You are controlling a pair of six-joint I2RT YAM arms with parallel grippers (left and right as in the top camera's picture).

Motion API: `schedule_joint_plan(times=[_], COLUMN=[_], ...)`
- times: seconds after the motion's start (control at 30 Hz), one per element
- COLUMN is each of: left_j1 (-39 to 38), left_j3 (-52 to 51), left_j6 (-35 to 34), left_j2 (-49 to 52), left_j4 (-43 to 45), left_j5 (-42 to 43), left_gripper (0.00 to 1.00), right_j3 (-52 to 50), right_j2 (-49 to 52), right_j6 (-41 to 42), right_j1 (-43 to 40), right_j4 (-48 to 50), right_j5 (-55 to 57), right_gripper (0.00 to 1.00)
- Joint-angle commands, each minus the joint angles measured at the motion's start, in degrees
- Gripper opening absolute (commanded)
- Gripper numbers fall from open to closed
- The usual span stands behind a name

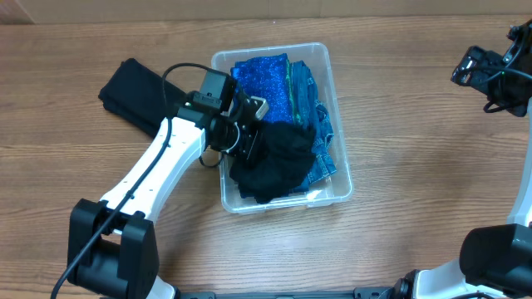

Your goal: Pack container

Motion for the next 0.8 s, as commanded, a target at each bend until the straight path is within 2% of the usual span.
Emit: schedule_joint_plan(times=[0.0,0.17,0.27,0.33,0.5,0.57,0.67,0.77], left_j1=[0.39,0.42,0.42,0.42,0.42,0.39,-0.04,-1.57], left_j3=[7.96,18.71,22.40,23.43,23.45,23.45,23.45,23.45], left_j6=[0.33,0.26,0.31,0.31,0.28,0.28,0.26,1.11], left_j2=[-0.46,-0.46,-0.46,-0.46,-0.44,-0.44,-0.46,-0.28], left_j4=[0.22,-4.74,-7.78,-8.57,-9.55,-9.57,-9.77,-10.97], left_j5=[1.75,3.65,3.63,3.39,2.38,2.56,2.99,2.62], left_gripper=[0.41,0.43,0.48,0.52,0.52,0.45,0.04,0.04], right_j3=[0.15,0.15,0.15,0.15,0.15,0.15,0.15,0.15], right_j2=[-0.37,-0.37,-0.37,-0.37,-0.37,-0.37,-0.37,-0.37], right_j6=[0.20,0.17,0.17,0.17,0.17,0.17,0.20,0.20], right_j1=[-0.04,-0.04,-0.04,-0.04,-0.04,-0.04,-0.04,-0.04], right_j4=[0.26,0.26,0.28,0.31,0.31,0.31,0.31,0.31], right_j5=[-0.26,-0.24,-0.24,-0.24,-0.24,-0.26,-0.26,-0.26], right_gripper=[1.00,1.00,1.00,1.00,1.00,1.00,1.00,1.00])
